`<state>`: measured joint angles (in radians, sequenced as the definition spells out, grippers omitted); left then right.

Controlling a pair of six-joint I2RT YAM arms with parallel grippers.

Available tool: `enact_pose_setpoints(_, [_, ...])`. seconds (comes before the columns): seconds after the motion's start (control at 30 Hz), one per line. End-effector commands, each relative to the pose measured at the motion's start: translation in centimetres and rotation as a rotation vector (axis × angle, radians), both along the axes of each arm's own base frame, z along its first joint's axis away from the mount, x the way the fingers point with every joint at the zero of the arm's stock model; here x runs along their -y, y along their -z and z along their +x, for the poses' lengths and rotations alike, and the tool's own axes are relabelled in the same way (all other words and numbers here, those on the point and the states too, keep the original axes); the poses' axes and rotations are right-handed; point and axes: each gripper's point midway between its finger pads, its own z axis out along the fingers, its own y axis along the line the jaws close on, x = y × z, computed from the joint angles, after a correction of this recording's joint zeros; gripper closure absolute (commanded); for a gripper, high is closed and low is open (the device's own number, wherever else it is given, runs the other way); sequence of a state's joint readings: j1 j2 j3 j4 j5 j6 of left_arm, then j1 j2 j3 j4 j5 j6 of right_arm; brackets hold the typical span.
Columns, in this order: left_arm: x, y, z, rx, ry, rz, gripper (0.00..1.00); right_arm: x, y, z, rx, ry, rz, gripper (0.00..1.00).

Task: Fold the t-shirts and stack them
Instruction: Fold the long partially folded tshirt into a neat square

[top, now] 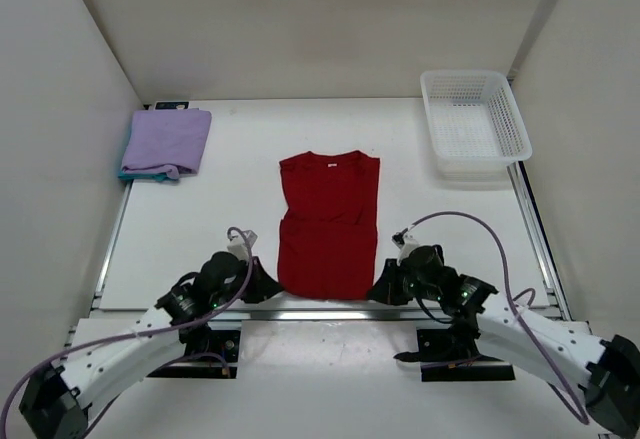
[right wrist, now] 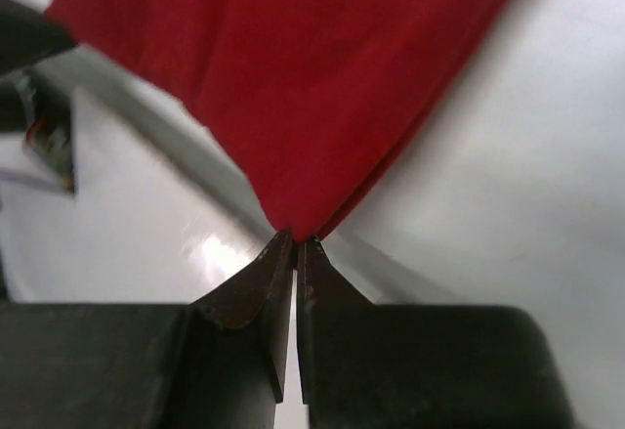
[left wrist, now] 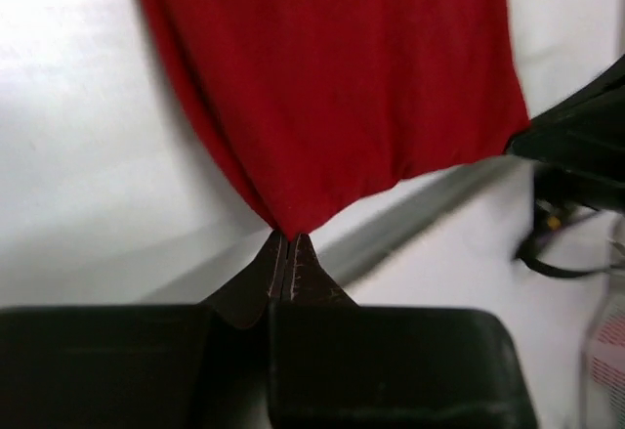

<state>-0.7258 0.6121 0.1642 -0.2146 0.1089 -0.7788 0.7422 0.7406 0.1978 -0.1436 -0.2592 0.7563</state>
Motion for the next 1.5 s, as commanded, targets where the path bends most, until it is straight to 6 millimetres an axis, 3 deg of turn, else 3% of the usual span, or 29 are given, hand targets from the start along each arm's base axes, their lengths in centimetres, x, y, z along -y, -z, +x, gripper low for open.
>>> enact_pose_setpoints(0.0, [-0.6, 0.4, -3.2, -0.125, -0.018, -0.059, 1.00, 0.1, -1.2, -2.1, -0.052, 0.046, 0.006, 1.00])
enact_pose_setpoints(0.07, [-0.6, -2.2, -2.4, -0.087, -0.034, -0.108, 1.00, -0.9, -5.3, -1.0, 0.029, 0.031, 0.027, 1.00])
enact_pose_setpoints(0.1, [-0.7, -4.3, -1.3, -0.037, -0.041, -0.119, 1.00, -0.7, -5.5, -0.3, 0.038, 0.037, -0.019, 0.99])
enact_pose_setpoints(0.13, [-0.8, -5.2, -0.3, -0.039, -0.053, -0.118, 1.00, -0.9, -7.8, 1.1, 0.097, 0.015, -0.008, 1.00])
enact_pose_setpoints(0.17, [-0.4, -7.9, 0.7, 0.024, -0.026, -0.133, 1.00, -0.5, -9.2, 3.4, 0.144, 0.037, -0.021, 1.00])
enact_pose_setpoints(0.2, [-0.5, -10.5, 2.5, 0.074, -0.032, -0.121, 1.00, -1.0, -10.1, 4.4, 0.143, 0.015, 0.000, 1.00])
enact_pose_setpoints(0.23, [-0.5, -11.1, 4.0, 0.075, -0.048, -0.107, 1.00, -0.5, -11.4, 6.4, 0.190, 0.021, 0.030, 1.00])
enact_pose_setpoints(0.3, [-0.3, -15.3, 7.8, 0.187, -0.060, -0.098, 1.00, 1.0, -13.0, 11.0, 0.240, 0.083, 0.022, 1.00])
enact_pose_setpoints(0.33, [-0.8, -16.2, 10.2, 0.195, -0.098, -0.083, 1.00, 1.0, -13.7, 11.9, 0.256, 0.071, 0.043, 1.00])
enact_pose_setpoints(0.4, [-0.9, -17.0, 13.9, 0.218, -0.114, -0.107, 1.00, 1.9, -14.8, 16.2, 0.281, 0.113, 0.029, 1.00])
enact_pose_setpoints(0.43, [-1.4, -16.8, 16.0, 0.195, -0.144, -0.104, 1.00, 1.7, -13.7, 17.4, 0.243, 0.113, 0.018, 1.00])
enact_pose_setpoints(0.47, [-1.4, -15.1, 17.9, 0.153, -0.158, -0.083, 1.00, 1.6, -15.8, 19.0, 0.290, 0.126, 0.041, 1.00])
enact_pose_setpoints(0.5, [-1.8, -15.8, 19.8, 0.178, -0.192, -0.060, 1.00, 1.4, -16.6, 20.9, 0.315, 0.130, 0.032, 1.00])
enact_pose_setpoints(0.53, [-1.2, -15.0, 21.4, 0.163, -0.182, -0.032, 1.00, 1.4, -15.4, 22.3, 0.283, 0.143, 0.009, 1.00])
enact_pose_setpoints(0.57, [-1.1, -12.7, 22.9, 0.107, -0.200, -0.002, 1.00, 1.7, -16.5, 24.0, 0.308, 0.154, 0.019, 1.00])
enact_pose_setpoints(0.6, [-0.7, -13.5, 24.1, 0.129, -0.198, -0.006, 1.00, 2.1, -15.9, 25.9, 0.273, 0.165, 0.025, 1.00])
enact_pose_setpoints(0.63, [-0.5, -12.0, 25.5, 0.090, -0.213, -0.001, 1.00, 2.2, -13.6, 27.1, 0.215, 0.171, 0.005, 1.00])
enact_pose_setpoints(0.67, [-0.4, -10.0, 26.5, 0.052, -0.221, 0.021, 1.00, 2.7, -14.2, 28.7, 0.231, 0.187, 0.001, 1.00])
enact_pose_setpoints(0.7, [-0.1, -11.0, 27.9, 0.078, -0.238, -0.007, 1.00, 3.0, -12.5, 30.2, 0.193, 0.196, -0.012, 1.00])
enact_pose_setpoints(0.8, [-0.2, -7.8, 31.3, 0.030, -0.284, 0.019, 1.00, 4.1, -10.1, 33.4, 0.152, 0.227, -0.025, 1.00])
enact_pose_setpoints(0.87, [-0.2, -8.0, 33.5, 0.044, -0.297, 0.018, 1.00, 4.6, -8.1, 35.0, 0.112, 0.246, -0.021, 1.00])
enact_pose_setpoints(0.9, [-0.7, -6.7, 34.1, 0.007, -0.316, 0.021, 1.00, 4.8, -8.8, 36.1, 0.138, 0.246, -0.007, 1.00])
enact_pose_setpoints(0.93, [-0.3, -7.7, 35.1, 0.031, -0.316, 0.000, 1.00, 5.2, -8.4, 37.2, 0.143, 0.254, -0.014, 1.00])
enact_pose_setpoints(1.07, [-1.0, -7.2, 37.5, 0.044, -0.371, -0.014, 0.98, 5.6, -8.2, 40.6, 0.153, 0.264, 0.011, 0.99])
enact_pose_setpoints(1.17, [-1.4, -7.8, 39.0, 0.073, -0.393, -0.045, 0.84, 5.6, -7.8, 42.2, 0.164, 0.272, 0.020, 0.86])
enact_pose_setpoints(1.27, [-2.1, -7.6, 39.4, 0.064, -0.398, -0.095, 0.54, 5.7, -8.4, 42.5, 0.181, 0.267, 0.020, 0.64])
enact_pose_setpoints(1.37, [-2.5, -9.3, 39.2, 0.115, -0.407, -0.111, 0.59, 5.2, -9.0, 41.6, 0.216, 0.262, -0.006, 0.59])
enact_pose_setpoints(1.4, [-2.1, -8.5, 38.5, 0.102, -0.397, -0.103, 0.61, 5.1, -9.6, 40.8, 0.230, 0.263, -0.009, 0.60])
enact_pose_setpoints(1.47, [0.4, -9.4, 37.2, 0.127, -0.335, -0.111, 0.65, 3.7, -10.0, 39.3, 0.252, 0.231, 0.011, 0.75])
